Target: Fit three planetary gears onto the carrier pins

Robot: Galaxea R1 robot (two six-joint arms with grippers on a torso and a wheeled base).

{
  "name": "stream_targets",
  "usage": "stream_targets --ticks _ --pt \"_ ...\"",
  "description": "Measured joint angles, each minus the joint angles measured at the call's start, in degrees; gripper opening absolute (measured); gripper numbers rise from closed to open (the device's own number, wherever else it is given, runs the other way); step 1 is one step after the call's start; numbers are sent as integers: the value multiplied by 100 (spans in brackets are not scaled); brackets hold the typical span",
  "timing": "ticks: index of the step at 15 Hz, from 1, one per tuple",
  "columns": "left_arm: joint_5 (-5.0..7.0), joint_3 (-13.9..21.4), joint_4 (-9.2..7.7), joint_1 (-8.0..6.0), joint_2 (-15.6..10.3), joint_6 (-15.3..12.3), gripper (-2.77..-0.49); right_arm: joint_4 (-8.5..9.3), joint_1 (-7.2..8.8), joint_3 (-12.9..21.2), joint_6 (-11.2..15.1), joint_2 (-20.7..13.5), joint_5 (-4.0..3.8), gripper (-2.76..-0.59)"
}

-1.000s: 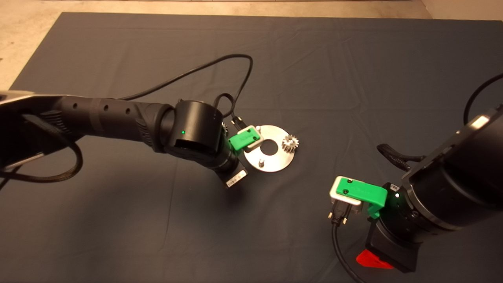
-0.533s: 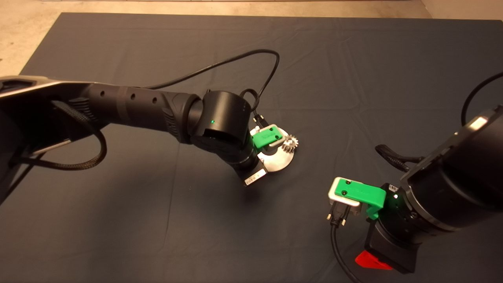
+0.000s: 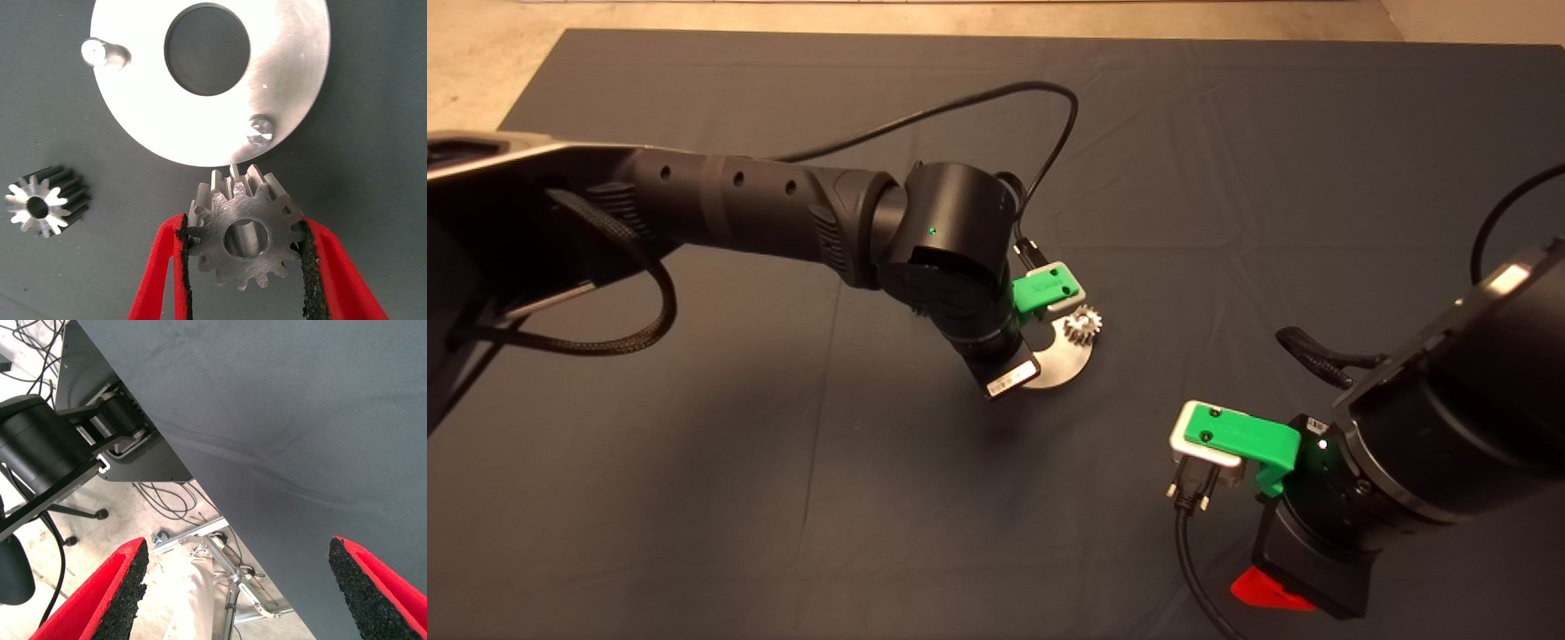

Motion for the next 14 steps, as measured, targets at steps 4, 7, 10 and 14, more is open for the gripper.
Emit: stream_targets --ticks 4,7,10,14 --pt "5 -51 -53 -9 22 36 -253 0 0 0 -2 2 1 -136" --pt "-2 -94 -72 -11 78 56 -253 0 -2 0 -2 5 1 -136" --pt "9 -129 -72 -12 99 53 -254 0 -29 0 -2 6 1 -136" --pt "-2 -132 -72 -12 286 11 -254 0 -29 0 -2 7 1 -136"
